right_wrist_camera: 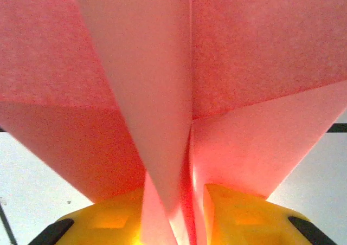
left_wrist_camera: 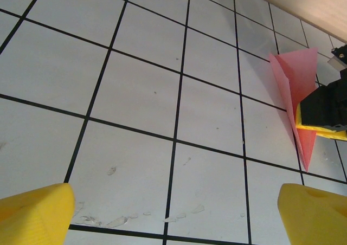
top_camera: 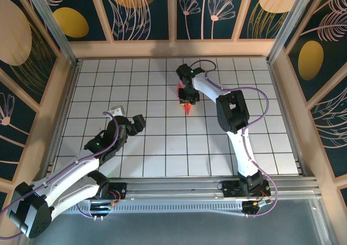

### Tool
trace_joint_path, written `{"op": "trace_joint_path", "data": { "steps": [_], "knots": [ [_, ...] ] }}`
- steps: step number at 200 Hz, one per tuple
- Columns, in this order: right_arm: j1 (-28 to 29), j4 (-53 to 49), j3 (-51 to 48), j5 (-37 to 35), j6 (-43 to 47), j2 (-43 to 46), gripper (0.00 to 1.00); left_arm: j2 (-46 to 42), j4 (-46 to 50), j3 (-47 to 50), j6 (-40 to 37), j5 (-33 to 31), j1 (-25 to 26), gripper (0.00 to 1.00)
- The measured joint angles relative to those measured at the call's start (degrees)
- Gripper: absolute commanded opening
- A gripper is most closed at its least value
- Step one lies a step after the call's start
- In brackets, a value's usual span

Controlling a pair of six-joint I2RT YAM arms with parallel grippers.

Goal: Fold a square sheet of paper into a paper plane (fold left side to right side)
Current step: Place the paper plane at the center of the table.

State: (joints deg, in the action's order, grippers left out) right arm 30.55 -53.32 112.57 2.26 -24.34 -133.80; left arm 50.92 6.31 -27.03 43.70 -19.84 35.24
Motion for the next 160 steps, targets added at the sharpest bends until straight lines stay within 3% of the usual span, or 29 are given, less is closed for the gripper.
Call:
{"op": "trace_joint_path", "data": {
  "steps": [97, 160],
  "knots": [
    [0.0, 0.5, 0.0, 0.8, 0.0, 0.5, 0.24, 0.6, 0.0, -0.2, 0.0, 0.0, 0.0, 0.96],
    [1.6, 0.4, -1.9, -0.2, -0.3, 4.2, 0.36, 0.9, 0.0, -1.9, -0.3, -0.2, 0.0, 0.99]
  ]
}}
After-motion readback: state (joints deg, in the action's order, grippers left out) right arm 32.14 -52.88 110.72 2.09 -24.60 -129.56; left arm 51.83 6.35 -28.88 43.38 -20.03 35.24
